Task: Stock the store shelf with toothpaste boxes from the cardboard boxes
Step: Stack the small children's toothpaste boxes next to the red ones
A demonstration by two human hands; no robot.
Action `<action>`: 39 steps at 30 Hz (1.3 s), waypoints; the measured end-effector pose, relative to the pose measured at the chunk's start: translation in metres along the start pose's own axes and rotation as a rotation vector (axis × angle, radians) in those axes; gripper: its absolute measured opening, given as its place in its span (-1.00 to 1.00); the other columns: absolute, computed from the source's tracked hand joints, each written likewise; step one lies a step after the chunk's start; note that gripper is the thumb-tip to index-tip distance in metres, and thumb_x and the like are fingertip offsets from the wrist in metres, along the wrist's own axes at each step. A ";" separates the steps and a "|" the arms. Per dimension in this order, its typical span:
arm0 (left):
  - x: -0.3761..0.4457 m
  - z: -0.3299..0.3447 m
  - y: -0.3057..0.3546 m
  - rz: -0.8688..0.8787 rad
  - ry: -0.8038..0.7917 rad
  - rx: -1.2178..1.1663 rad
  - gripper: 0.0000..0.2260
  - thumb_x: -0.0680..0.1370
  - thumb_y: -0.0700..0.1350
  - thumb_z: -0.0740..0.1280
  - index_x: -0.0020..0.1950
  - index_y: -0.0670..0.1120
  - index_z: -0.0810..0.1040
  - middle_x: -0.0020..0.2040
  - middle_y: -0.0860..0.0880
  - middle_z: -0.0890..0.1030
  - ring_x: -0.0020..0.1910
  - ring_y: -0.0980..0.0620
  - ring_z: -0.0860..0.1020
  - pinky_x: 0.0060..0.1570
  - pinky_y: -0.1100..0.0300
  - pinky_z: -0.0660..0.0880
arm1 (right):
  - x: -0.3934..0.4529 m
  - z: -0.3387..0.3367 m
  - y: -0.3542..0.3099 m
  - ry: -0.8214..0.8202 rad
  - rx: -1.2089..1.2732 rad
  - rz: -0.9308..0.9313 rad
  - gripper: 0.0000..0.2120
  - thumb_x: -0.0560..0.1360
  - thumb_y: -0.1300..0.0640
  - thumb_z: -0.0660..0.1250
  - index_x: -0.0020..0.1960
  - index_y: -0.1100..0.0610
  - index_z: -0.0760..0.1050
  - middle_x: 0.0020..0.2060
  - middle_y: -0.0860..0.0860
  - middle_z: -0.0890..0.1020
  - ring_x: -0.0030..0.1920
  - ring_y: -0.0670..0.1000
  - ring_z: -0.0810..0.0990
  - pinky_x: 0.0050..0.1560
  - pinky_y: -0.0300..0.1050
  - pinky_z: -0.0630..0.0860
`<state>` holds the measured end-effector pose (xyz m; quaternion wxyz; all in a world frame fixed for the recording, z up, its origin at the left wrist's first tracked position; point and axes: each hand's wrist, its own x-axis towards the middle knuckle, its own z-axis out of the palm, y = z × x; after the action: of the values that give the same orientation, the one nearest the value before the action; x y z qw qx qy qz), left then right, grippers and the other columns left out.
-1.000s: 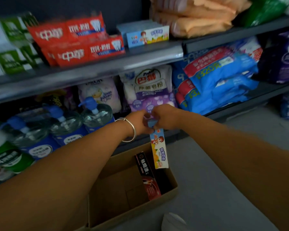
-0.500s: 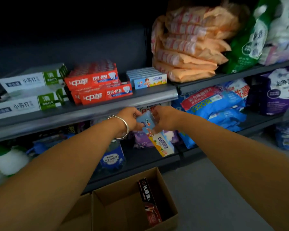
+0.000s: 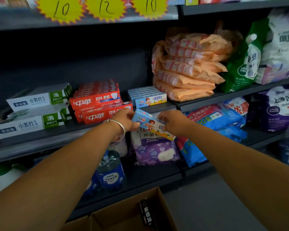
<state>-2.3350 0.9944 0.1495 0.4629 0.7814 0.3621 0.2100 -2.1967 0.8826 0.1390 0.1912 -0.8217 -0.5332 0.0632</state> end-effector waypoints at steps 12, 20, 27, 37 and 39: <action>0.032 -0.012 0.016 0.274 0.156 0.260 -0.68 0.44 -0.33 0.41 0.17 -0.21 0.51 -0.11 -0.03 0.55 -0.13 0.05 0.50 -0.17 0.31 0.43 | 0.039 -0.015 0.004 0.223 -0.237 -0.039 -0.53 0.57 0.21 0.20 0.44 -0.07 0.29 0.31 0.05 0.36 0.35 0.11 0.20 0.30 0.06 0.14; 0.064 -0.015 0.020 0.273 0.227 0.417 -0.73 0.44 -0.25 0.44 0.12 -0.18 0.54 -0.07 -0.06 0.55 -0.12 0.02 0.50 -0.07 0.23 0.45 | 0.068 -0.025 0.006 0.265 -0.385 -0.096 -0.54 0.55 0.25 0.20 0.40 -0.07 0.33 0.29 0.04 0.37 0.29 0.12 0.23 0.20 0.05 0.20; 0.101 -0.014 0.021 0.267 0.319 0.605 -0.81 0.41 -0.09 0.47 -0.01 -0.04 0.57 0.04 -0.07 0.61 0.06 -0.09 0.54 0.15 -0.01 0.46 | 0.101 -0.031 0.008 0.239 -0.431 -0.091 -0.49 0.53 0.18 0.25 0.44 -0.08 0.27 0.36 0.02 0.32 0.34 0.11 0.20 0.31 0.12 0.14; 0.135 -0.007 0.001 0.200 0.352 0.783 -0.78 0.45 0.00 0.42 0.07 0.05 0.54 0.08 0.04 0.58 0.21 -0.03 0.37 0.17 0.06 0.21 | 0.138 -0.008 0.019 0.190 -0.440 -0.082 -0.49 0.52 0.24 0.23 0.42 -0.08 0.29 0.35 0.02 0.35 0.34 0.10 0.23 0.24 0.10 0.21; 0.139 -0.007 -0.002 0.189 0.362 0.813 -0.78 0.45 0.00 0.41 0.07 0.05 0.53 0.08 0.04 0.59 0.22 -0.03 0.34 0.15 0.05 0.21 | 0.142 -0.003 0.019 0.187 -0.436 -0.077 -0.50 0.52 0.26 0.23 0.41 -0.06 0.30 0.33 0.03 0.36 0.33 0.11 0.24 0.24 0.11 0.20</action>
<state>-2.2494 1.1047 0.1503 0.0267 0.8800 0.4172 0.2254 -2.1189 1.0030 0.1485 0.0601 -0.8249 -0.5451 -0.1370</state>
